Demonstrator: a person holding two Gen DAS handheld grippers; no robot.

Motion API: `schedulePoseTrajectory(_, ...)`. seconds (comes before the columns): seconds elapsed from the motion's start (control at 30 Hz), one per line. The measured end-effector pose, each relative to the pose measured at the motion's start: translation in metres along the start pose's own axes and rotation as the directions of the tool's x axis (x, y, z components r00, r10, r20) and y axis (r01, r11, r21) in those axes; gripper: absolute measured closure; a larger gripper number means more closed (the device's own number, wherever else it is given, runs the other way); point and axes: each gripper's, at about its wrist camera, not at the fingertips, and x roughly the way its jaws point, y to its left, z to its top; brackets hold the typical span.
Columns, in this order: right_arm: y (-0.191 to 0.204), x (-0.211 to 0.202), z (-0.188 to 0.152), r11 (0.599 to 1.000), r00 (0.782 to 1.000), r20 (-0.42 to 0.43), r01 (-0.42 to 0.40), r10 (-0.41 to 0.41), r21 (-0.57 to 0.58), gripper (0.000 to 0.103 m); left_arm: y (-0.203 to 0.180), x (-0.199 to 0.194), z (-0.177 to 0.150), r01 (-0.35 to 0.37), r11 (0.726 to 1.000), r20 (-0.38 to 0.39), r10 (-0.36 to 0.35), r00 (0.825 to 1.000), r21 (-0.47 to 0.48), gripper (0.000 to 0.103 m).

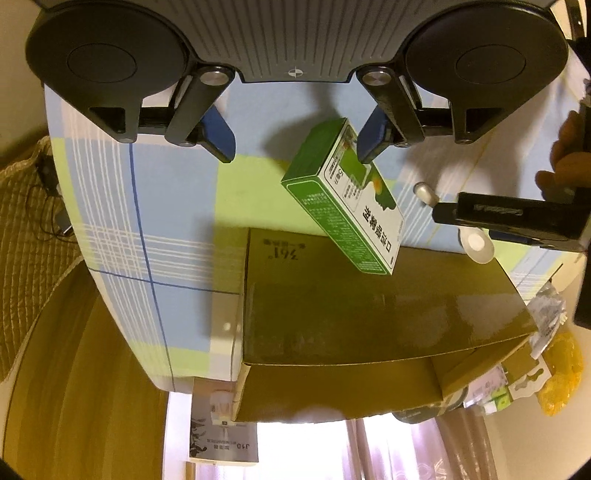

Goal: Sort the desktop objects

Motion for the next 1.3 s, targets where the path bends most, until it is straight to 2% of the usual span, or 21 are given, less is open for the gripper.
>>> schedulePoseTrajectory(0.1, 0.002, 0.001, -0.001, 1.000, 1.000, 0.004, -0.004, 0.004, -0.007, 0.030, -0.001, 0.004, 0.001, -0.022, 0.999, 0.008, 0.023, 1.000, -0.037, 0.012)
schedulePoseTrajectory(0.17, 0.002, 0.002, -0.001, 1.000, 1.000, 0.004, -0.003, 0.003, -0.012, 0.029, -0.004, 0.008, 0.002, -0.056, 0.998, -0.016, 0.056, 0.998, -0.014, 0.012)
schedulePoseTrajectory(0.4, 0.003, 0.003, -0.003, 1.000, 1.000, 0.013, -0.009, 0.009, -0.017, 0.028, 0.021, -0.006, -0.017, -0.031, 1.000, -0.043, 0.031, 0.999, -0.004, 0.012)
schedulePoseTrajectory(0.63, 0.005, 0.000, -0.002, 1.000, 1.000, 0.027, -0.003, 0.004, -0.030, 0.027, 0.052, -0.025, -0.038, -0.028, 0.998, -0.042, 0.030, 0.999, 0.049, 0.013)
schedulePoseTrajectory(0.7, 0.007, -0.001, -0.002, 0.999, 1.000, 0.030, -0.001, 0.002, -0.037, 0.027, 0.056, -0.029, -0.041, -0.029, 0.997, -0.034, 0.032, 0.999, 0.074, 0.018)
schedulePoseTrajectory(0.9, 0.010, -0.002, -0.002, 0.999, 0.999, 0.035, 0.007, -0.005, -0.050, 0.020, 0.055, -0.023, -0.028, 0.025, 0.997, -0.039, -0.022, 0.999, 0.076, 0.047)
schedulePoseTrajectory(0.97, 0.011, -0.003, -0.003, 0.999, 0.999, 0.035, 0.010, -0.008, -0.051, 0.020, 0.052, -0.022, -0.026, 0.047, 0.995, -0.036, -0.044, 0.998, 0.089, 0.064)
schedulePoseTrajectory(1.0, 0.011, -0.003, -0.003, 0.999, 0.999, 0.035, 0.012, -0.010, -0.051, 0.019, 0.050, -0.022, -0.025, 0.057, 0.993, -0.037, -0.054, 0.998, 0.100, 0.068)
schedulePoseTrajectory(1.07, 0.012, -0.004, -0.003, 0.999, 0.999, 0.036, 0.016, -0.014, -0.051, 0.019, 0.047, -0.023, -0.025, 0.079, 0.989, -0.044, -0.074, 0.996, 0.124, 0.086)
schedulePoseTrajectory(1.13, 0.012, -0.006, -0.003, 0.999, 0.999, 0.040, 0.018, -0.016, -0.049, 0.019, 0.046, -0.025, -0.026, 0.093, 0.984, -0.055, -0.086, 0.995, 0.149, 0.097)
schedulePoseTrajectory(1.3, 0.016, -0.010, -0.003, 0.998, 0.998, 0.058, 0.020, -0.017, -0.055, 0.019, 0.055, -0.037, -0.037, 0.132, 0.976, -0.087, -0.119, 0.989, 0.174, 0.098)
